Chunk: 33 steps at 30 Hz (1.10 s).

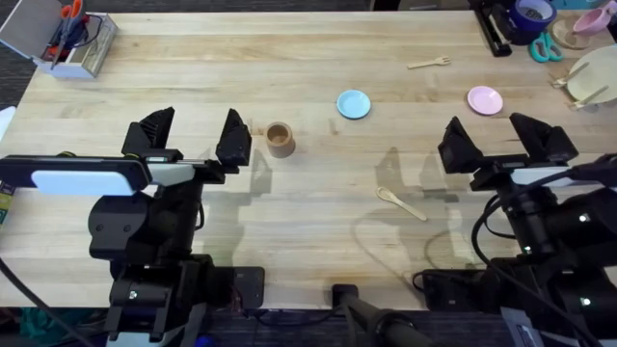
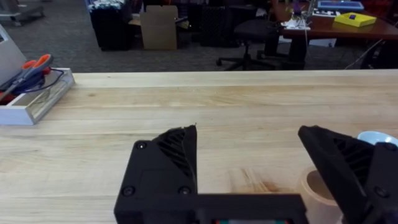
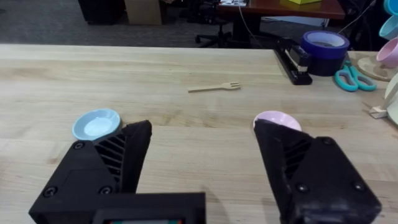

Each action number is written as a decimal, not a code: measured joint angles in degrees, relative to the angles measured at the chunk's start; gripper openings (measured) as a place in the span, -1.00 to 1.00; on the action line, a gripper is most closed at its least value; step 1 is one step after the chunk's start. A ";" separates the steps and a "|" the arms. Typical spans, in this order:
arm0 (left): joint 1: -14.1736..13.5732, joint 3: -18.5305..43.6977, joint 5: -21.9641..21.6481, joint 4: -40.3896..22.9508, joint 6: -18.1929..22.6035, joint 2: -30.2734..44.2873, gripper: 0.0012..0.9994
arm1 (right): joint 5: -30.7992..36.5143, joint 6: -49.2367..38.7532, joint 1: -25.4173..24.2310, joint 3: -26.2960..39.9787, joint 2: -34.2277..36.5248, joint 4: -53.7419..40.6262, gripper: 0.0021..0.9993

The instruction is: Pick up a utensil and set it on the pink plate, then put the other utensil in the container.

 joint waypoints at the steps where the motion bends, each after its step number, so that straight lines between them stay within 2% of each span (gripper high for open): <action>1: 0.00 0.00 0.00 0.00 0.00 0.00 0.99 | 0.00 0.00 0.00 0.00 0.00 0.00 0.99; 24: -0.04 0.00 -0.03 -0.21 -0.23 0.00 0.99 | 0.21 1.04 -0.01 0.21 0.07 -1.11 0.99; 29: -0.04 1.52 -0.44 -6.02 -1.81 0.04 0.99 | 0.28 4.90 -0.13 3.84 2.52 -9.04 0.99; 33: -0.04 7.80 -0.44 -13.12 -2.80 1.85 0.99 | 0.44 6.11 -0.71 9.87 8.09 -20.02 0.99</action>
